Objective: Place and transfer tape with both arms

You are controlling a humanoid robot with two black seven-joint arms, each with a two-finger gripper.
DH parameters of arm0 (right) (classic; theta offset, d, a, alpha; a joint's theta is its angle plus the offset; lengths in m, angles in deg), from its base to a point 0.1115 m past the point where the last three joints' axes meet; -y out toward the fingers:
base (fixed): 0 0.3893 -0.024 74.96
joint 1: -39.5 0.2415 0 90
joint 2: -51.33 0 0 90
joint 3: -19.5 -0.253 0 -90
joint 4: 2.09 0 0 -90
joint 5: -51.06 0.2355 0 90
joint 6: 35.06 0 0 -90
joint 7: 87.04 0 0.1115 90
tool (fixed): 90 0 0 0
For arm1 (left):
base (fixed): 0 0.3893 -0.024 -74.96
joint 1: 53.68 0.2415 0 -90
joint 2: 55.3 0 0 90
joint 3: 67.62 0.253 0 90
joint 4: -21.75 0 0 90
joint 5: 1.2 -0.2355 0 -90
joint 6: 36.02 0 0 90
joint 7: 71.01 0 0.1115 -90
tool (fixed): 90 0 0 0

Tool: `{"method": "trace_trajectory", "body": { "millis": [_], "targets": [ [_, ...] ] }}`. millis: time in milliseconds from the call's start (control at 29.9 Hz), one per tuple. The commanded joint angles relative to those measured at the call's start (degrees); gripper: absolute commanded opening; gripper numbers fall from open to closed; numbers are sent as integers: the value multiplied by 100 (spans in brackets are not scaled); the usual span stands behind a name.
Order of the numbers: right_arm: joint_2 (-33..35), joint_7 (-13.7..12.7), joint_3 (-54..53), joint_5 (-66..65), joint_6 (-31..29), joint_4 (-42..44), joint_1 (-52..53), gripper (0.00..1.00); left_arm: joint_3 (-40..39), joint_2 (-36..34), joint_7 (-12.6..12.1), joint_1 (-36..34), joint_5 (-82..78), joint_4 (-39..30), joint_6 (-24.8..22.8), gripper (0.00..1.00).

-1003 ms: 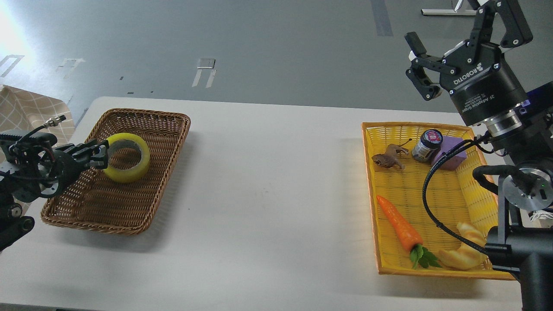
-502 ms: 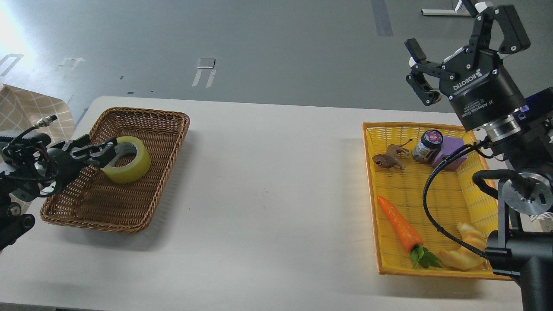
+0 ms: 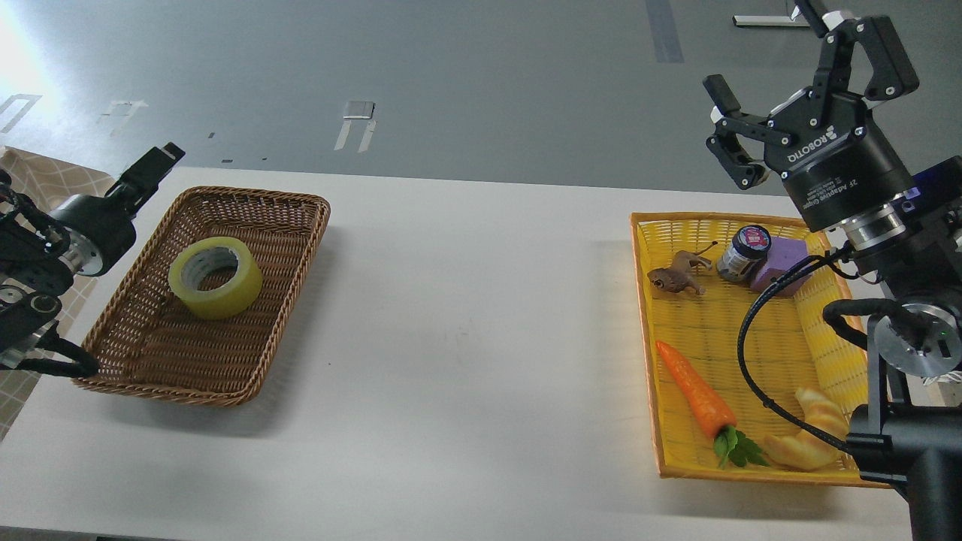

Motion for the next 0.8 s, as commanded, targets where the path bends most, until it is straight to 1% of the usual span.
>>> {"method": "trace_trajectory", "body": {
  "millis": [0,134,201,234,268,334,401,468,535,602,635,669,702,736,769],
  "targets": [
    [11,-1,2,-55,1,20,11,100,-453,127,-3,-203,612,-403,-183,98],
    [28,-1,29,-90,10,81,72,100,-866,479,-3,-467,1229,-474,-570,98],
    [98,-10,38,-90,54,90,116,100,-1226,873,-3,-538,1449,-466,-912,98],
    [107,-10,38,-90,63,99,125,100,-1323,997,-3,-538,1467,-466,-992,98],
    [133,-19,38,-90,71,143,186,100,-1533,1311,-29,-547,1494,-474,-1149,98],
    [151,-28,38,-90,72,231,248,100,-1719,1612,-55,-547,1494,-474,-1334,98],
    [169,-63,38,-90,80,327,336,100,-1991,2024,-73,-556,1503,-509,-1755,98],
    [186,-72,38,-99,80,363,371,100,-2115,2262,-73,-564,1503,-553,-1993,98],
    [239,-72,38,-99,80,407,450,100,-2194,2491,-91,-582,1511,-632,-2134,98],
    [274,-72,38,-116,89,415,503,100,-2282,2676,-134,-582,1573,-694,-2170,98],
    [274,-72,38,-177,115,407,529,100,-2378,2894,-230,-608,1738,-738,-2162,98],
    [274,-98,55,-282,211,398,547,100,-2475,3131,-405,-617,1923,-790,-2144,98],
    [274,-124,81,-344,273,389,556,100,-2502,3238,-512,-617,1968,-834,-2135,98],
    [257,-177,151,-423,422,381,573,100,-2520,3396,-721,-600,2003,-904,-2109,98],
    [257,-203,204,-433,493,372,591,100,-2528,3476,-811,-573,2012,-940,-2109,98]
  ]
}}
